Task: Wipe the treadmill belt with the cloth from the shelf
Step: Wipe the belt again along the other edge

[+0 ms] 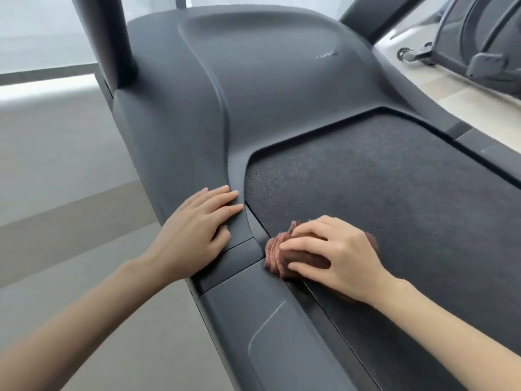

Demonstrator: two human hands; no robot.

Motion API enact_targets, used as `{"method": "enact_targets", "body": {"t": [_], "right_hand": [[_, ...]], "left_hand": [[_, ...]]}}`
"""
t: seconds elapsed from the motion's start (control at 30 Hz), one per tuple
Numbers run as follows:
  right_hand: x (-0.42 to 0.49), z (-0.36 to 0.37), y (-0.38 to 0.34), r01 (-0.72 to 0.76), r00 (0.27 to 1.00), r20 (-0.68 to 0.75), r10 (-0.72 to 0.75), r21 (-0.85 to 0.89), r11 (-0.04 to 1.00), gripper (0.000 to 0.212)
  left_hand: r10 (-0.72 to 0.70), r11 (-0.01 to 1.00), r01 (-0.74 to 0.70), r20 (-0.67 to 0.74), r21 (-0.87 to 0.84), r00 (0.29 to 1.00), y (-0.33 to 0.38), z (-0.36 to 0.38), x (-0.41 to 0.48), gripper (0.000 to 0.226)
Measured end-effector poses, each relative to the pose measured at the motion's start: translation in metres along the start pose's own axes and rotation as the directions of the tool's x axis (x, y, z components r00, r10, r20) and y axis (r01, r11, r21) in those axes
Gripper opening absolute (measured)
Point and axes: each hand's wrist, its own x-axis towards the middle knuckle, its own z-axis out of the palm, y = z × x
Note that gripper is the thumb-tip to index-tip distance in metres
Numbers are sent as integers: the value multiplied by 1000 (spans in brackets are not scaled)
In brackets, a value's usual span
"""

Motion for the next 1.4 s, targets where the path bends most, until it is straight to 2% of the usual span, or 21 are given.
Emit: {"method": "enact_targets", "body": {"t": [0.17,0.27,0.4,0.5,0.7,0.8,0.9,1.03,1.17,1.27,1.4], "right_hand": [[-52,-16,-18,-37,998,-55,35,-47,998,23],[-23,-10,-5,-109,994,-38,107,-54,993,26],[39,7,30,-326,945,-111,309,-197,925,38],[46,10,39,-347,937,-121,327,-223,911,41],[-62,-26,-9,-260,965,-73,253,-117,958,29],[-128,-51,-44,-271,962,-77,263,-127,954,24],[-154,-59,-57,-278,959,-90,267,-151,949,22],[-117,-42,-41,-252,966,-84,243,-110,962,22],[-44,-14,-10,-322,941,-154,300,-148,935,27],[4,5,7,-360,928,-182,325,-214,908,30],[12,7,2,-388,917,-198,346,-240,890,27]], "left_hand": [[22,995,-29,73,95,997,15,13,15,54],[49,987,-62,91,147,995,17,16,22,55],[61,979,-83,125,185,990,18,17,23,60],[86,977,-112,147,180,985,14,14,20,62],[73,980,-100,157,171,985,12,13,17,60],[70,982,-97,169,161,983,15,13,15,62],[74,983,-100,171,155,983,23,13,12,65],[61,988,-85,187,126,981,36,17,14,69],[33,991,-58,200,117,979,43,16,14,71],[31,992,-56,220,109,975,49,12,5,67],[64,994,-83,250,68,966,56,0,-22,56]]}}
